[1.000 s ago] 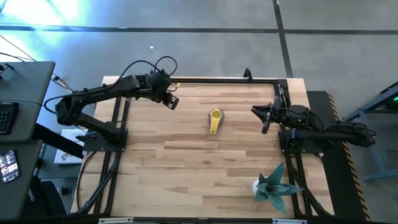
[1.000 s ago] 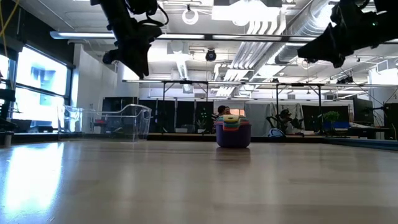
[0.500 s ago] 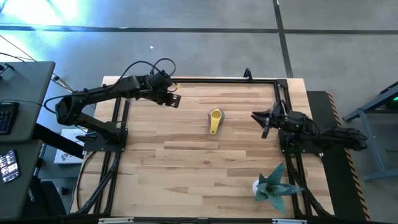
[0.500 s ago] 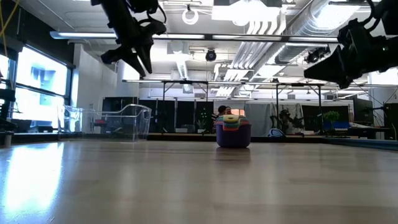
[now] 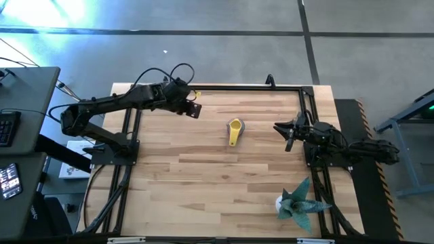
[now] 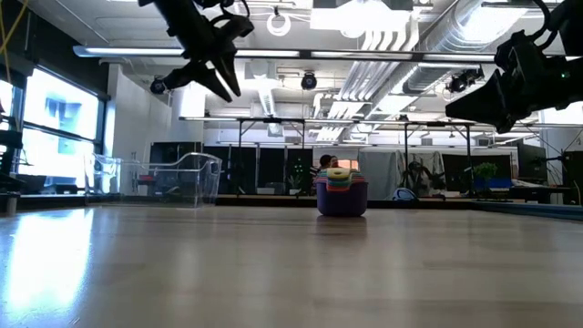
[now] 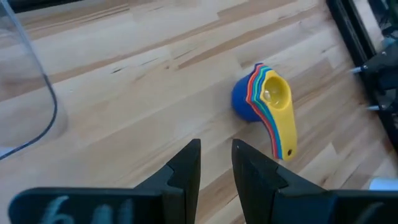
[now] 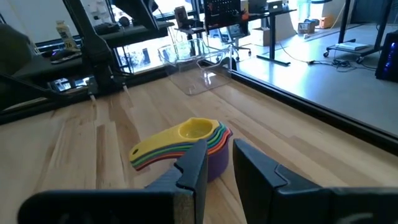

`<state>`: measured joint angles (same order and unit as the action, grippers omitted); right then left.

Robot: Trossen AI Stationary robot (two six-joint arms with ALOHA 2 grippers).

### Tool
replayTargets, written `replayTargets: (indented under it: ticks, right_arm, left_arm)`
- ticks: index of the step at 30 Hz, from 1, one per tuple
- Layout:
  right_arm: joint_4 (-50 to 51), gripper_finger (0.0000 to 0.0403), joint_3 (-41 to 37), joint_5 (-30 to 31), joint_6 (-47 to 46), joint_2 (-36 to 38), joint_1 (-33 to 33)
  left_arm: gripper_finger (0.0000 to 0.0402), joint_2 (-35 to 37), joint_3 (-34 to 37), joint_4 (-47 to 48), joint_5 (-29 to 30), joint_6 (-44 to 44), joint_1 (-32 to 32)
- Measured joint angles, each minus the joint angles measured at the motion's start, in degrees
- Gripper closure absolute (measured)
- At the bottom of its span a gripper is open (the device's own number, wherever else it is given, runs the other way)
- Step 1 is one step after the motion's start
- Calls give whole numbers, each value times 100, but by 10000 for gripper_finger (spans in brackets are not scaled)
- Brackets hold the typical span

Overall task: Nest measuring cups in basket
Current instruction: Put the stacked, colored measuring cups into the transparent bin

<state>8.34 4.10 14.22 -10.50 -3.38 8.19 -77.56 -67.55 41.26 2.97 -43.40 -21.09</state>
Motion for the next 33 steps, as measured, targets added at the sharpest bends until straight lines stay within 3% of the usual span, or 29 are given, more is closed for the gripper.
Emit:
replayTargets:
  ticks: [19,33]
  right_arm:
    - [2,334,0,-11,43,-2,0]
    - [2,334,0,-11,43,-2,1]
  left_arm:
    - [322,-90,3,-2656,90,-218,392]
    - [322,-242,-7,-3029,58,985,547]
